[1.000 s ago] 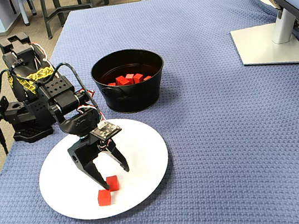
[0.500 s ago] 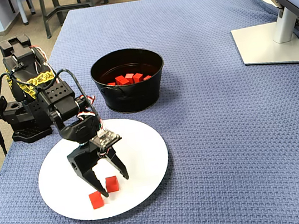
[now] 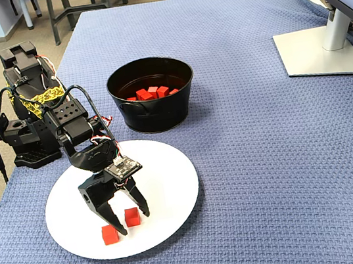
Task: Pick up the red cubes from the white plate and place them in the black recipient
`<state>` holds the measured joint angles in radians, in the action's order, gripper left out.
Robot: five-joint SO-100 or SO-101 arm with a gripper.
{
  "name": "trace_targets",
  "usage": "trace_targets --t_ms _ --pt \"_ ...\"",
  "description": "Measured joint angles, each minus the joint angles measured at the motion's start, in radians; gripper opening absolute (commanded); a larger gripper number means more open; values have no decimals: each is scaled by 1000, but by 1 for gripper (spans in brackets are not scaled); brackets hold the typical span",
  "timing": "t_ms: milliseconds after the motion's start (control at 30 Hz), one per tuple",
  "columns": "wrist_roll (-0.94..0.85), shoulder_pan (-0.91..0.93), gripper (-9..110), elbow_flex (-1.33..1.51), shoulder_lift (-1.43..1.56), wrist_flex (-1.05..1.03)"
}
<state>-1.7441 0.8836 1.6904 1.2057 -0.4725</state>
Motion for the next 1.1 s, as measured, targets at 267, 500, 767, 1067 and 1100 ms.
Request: trace_targets --t_ms 267,500,767,1067,1100 --pt "3 -5 18 81 34 37" --pt "15 -14 12 120 63 43" --pt "46 -35 2 121 66 43" --pt "69 -25 23 121 66 43" --pt "69 -25 25 121 66 43"
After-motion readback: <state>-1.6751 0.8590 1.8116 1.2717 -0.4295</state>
